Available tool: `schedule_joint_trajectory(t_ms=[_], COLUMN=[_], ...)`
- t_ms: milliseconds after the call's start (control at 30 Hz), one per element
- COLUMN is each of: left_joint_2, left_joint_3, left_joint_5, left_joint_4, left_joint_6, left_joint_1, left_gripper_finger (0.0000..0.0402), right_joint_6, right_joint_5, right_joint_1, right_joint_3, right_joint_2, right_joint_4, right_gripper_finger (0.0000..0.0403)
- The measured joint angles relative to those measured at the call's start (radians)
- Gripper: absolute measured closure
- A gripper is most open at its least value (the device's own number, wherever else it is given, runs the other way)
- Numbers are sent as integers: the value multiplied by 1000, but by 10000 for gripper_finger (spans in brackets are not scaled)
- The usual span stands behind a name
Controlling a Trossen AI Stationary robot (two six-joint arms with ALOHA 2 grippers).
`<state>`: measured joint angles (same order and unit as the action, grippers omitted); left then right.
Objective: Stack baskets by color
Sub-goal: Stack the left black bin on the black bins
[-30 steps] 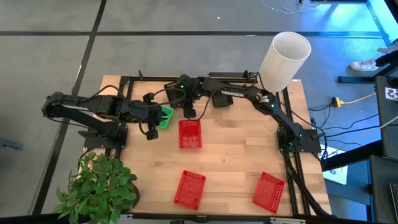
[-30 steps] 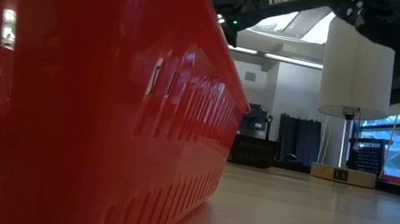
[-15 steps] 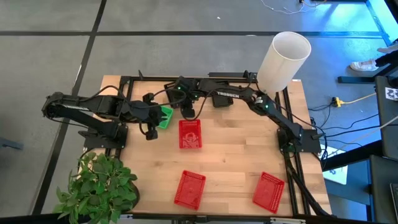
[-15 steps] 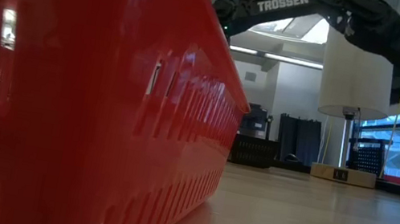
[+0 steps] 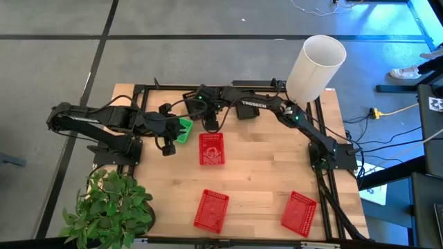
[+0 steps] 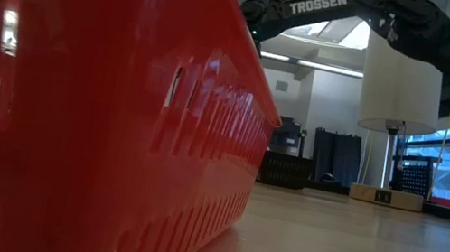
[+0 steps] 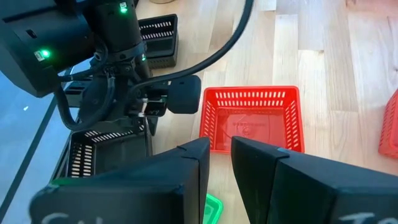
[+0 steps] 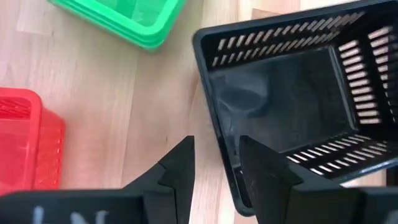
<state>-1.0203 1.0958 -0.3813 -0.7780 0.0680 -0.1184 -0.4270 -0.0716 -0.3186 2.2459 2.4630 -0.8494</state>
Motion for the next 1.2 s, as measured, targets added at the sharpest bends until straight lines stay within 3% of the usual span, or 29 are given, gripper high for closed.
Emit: schedule_joint_trajectory(t_ms=[333,500,833,1200], left_joint_2=[0,0,-1,-1], left_joint_3=[0,0,0,0], left_joint_5=[0,-2,-27,-25], left_joint_4=[0,1,1,2], left_joint_6=[0,13,114,114], left_joint_1=[0,3,76,134], left_gripper_finger=[344,344,344,344], right_joint_6=[129,176,575,739], right_joint_5=[2,0,34,-203], right_joint_1=[-20,-12,-93,-222], right_joint_3=[0,102,111,88], right_joint_2=[-6,-12,-69,-57], right_joint_4=[-37,-163,-162,-51], right_gripper_finger=[276,276,276,276])
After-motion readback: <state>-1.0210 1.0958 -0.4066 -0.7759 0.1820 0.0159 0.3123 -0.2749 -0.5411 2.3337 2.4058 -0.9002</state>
